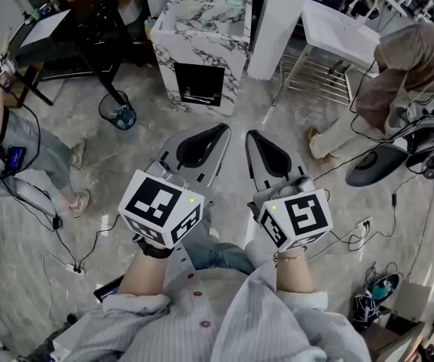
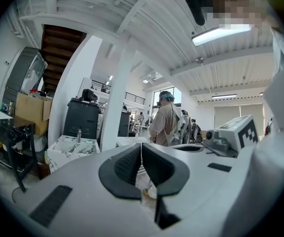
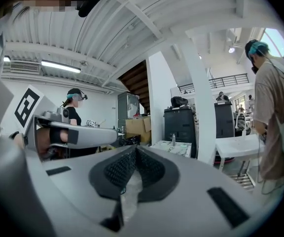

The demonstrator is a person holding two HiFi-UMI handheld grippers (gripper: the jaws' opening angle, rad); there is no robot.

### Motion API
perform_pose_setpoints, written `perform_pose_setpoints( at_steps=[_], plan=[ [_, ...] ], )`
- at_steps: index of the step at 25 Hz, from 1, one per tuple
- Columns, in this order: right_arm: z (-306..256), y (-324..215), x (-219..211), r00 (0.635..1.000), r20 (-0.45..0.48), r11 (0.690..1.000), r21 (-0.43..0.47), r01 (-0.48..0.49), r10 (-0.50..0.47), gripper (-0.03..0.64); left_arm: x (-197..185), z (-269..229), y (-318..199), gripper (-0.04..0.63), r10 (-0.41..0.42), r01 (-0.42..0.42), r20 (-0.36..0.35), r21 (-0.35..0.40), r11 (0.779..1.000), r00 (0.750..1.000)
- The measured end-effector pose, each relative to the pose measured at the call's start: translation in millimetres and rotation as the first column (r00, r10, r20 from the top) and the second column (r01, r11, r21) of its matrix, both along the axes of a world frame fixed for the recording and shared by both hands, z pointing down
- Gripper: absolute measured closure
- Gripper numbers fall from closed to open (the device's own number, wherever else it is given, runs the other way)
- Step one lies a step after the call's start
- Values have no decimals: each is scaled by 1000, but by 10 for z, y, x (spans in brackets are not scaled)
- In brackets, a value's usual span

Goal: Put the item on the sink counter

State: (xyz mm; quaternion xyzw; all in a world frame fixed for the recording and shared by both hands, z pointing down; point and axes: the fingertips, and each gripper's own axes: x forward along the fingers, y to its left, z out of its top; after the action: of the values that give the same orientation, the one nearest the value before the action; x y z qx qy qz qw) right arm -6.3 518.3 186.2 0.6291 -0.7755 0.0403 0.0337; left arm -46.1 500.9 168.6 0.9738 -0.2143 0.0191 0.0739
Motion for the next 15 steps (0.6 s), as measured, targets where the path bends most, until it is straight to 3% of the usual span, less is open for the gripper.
perform_pose_setpoints(
  at_steps=[15],
  plan=[
    [-10, -1585, 305, 999, -7, 998, -19, -52, 52, 606, 284, -19, -1639, 575, 37, -37, 24, 7, 999, 999]
  ],
)
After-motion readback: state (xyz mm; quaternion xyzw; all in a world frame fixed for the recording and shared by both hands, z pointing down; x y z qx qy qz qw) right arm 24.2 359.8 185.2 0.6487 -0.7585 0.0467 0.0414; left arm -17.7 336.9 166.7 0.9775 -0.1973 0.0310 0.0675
